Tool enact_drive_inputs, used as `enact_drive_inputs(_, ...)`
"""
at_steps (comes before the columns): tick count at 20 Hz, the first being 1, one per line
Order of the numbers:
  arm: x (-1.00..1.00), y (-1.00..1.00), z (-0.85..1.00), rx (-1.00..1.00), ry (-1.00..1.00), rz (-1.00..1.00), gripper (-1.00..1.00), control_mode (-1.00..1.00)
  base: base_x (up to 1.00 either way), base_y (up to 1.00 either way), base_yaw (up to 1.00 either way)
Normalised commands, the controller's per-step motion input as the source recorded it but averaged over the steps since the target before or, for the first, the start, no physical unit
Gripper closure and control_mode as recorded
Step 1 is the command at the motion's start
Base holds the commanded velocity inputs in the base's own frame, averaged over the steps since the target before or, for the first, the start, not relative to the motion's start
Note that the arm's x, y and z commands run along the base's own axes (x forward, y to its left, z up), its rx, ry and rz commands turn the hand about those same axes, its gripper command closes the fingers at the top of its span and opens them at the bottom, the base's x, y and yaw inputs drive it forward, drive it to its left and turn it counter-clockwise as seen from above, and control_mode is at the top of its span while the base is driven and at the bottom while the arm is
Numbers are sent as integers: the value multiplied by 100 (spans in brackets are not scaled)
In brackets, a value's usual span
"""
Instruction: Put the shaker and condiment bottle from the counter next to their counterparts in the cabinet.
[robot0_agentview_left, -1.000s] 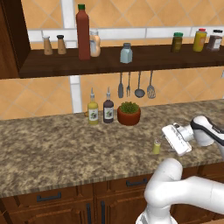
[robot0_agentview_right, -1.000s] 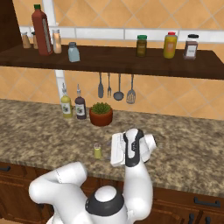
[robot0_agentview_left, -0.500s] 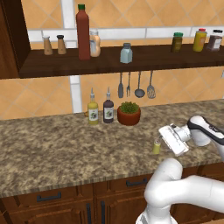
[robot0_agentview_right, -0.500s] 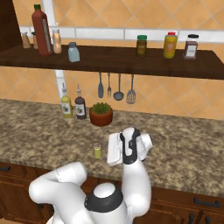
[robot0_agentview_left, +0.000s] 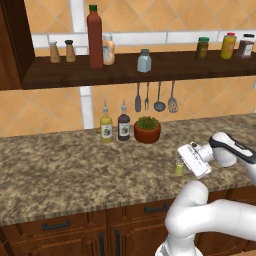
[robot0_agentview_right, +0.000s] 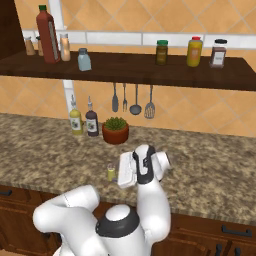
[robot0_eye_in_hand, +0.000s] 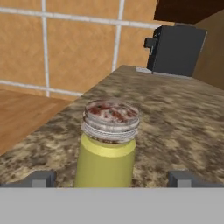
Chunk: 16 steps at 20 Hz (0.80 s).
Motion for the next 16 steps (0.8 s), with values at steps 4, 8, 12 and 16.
enact_drive_inputs(4,0,13,0,0,4,0,-100,-100,0,0,0)
enact_drive_inputs(8,0,11,0,0,5,0,-100,-100,0,0,0)
enact_drive_inputs(12,0,14,0,0,4,0,100,-100,0,0,0)
enact_drive_inputs(16,0,12,0,-2,3,0,100,-100,0,0,0)
